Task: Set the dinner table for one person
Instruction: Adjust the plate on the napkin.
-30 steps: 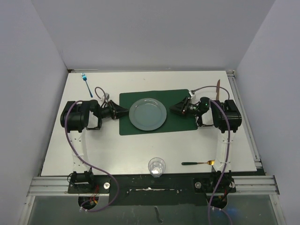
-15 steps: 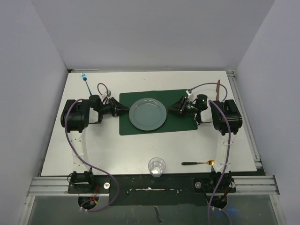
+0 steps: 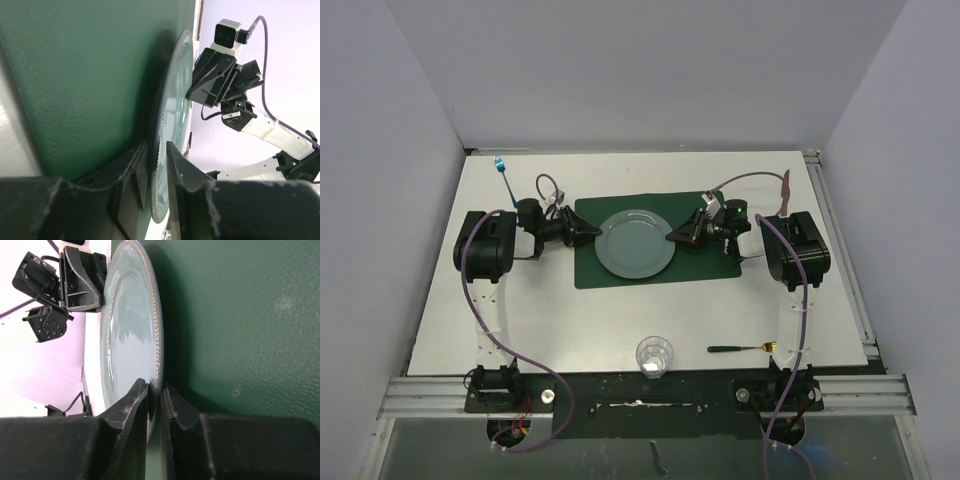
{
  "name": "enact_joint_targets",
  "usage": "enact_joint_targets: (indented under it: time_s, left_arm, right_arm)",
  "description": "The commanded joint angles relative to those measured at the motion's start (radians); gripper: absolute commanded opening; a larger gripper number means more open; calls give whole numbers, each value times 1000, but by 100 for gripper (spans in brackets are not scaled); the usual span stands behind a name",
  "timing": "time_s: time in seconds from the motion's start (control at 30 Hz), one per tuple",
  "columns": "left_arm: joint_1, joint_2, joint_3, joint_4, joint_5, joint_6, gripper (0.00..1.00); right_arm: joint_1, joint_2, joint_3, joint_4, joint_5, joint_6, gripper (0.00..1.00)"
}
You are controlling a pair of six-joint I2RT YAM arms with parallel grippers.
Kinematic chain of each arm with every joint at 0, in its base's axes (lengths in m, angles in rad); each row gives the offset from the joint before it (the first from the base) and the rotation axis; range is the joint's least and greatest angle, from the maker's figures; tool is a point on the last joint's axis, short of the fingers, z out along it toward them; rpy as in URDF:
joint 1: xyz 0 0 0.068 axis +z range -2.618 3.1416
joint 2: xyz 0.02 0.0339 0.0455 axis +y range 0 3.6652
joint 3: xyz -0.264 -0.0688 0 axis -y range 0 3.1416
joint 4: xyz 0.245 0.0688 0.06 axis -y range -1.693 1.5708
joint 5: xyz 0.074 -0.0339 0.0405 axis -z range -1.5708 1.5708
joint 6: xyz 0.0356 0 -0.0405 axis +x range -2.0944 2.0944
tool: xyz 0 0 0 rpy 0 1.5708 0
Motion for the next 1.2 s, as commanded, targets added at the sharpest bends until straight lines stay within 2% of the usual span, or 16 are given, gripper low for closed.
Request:
enact_joint_targets:
  time_s: [0.0, 0.03, 0.17, 0.23, 0.43, 0.53, 0.8, 1.17]
  left_arm:
    - [-10, 31, 30, 32, 37, 17, 21]
    - [-12, 37, 29, 52, 42, 4, 21]
    - [-18, 56, 20, 155, 59, -43, 15]
    - [-24, 67, 11, 238, 76, -121, 0]
    - [-34, 86, -21, 495, 80, -306, 0]
    - [-43, 75, -27, 538, 75, -335, 0]
    - [-79, 28, -12, 497, 71, -315, 0]
    - [-116, -64, 55, 78, 13, -36, 0]
  right_arm:
    - [21, 23, -3, -72, 22, -36, 3]
    - [21, 23, -3, -72, 22, -36, 0]
    - [22, 27, -4, -72, 24, -35, 0]
    - [24, 26, -4, -71, 24, -34, 0]
    - [30, 9, -3, -59, 22, -28, 0]
    - [32, -6, -2, -58, 26, -28, 0]
    - [38, -44, 1, -61, 43, -23, 0]
    - [38, -180, -2, -118, 70, -51, 0]
